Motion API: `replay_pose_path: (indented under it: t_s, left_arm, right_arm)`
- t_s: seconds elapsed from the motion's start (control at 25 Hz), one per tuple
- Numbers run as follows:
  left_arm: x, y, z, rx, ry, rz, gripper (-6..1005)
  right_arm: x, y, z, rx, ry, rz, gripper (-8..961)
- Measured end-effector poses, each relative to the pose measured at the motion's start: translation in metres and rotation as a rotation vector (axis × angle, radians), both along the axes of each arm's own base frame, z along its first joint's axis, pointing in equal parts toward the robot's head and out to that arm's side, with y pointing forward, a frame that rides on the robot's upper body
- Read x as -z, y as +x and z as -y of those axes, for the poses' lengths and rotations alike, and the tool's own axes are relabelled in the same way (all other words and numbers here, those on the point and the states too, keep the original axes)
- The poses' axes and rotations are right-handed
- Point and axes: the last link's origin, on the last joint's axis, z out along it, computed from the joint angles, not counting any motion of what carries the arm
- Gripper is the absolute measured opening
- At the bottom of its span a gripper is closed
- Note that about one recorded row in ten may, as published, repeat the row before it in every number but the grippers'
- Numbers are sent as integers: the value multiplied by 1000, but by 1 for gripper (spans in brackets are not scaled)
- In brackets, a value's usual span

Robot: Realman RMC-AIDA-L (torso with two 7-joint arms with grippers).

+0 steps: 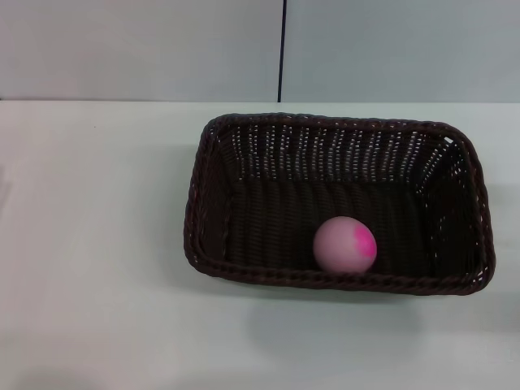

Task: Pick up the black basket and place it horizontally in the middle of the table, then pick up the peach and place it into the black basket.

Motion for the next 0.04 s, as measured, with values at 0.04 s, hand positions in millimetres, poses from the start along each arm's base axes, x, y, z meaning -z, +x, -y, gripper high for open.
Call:
replay_pose_path:
  t_s: [0.04]
  left_arm:
    - [0,0,1,2,3,0,829]
  right_arm:
    - [0,0,0,0,0,0,665]
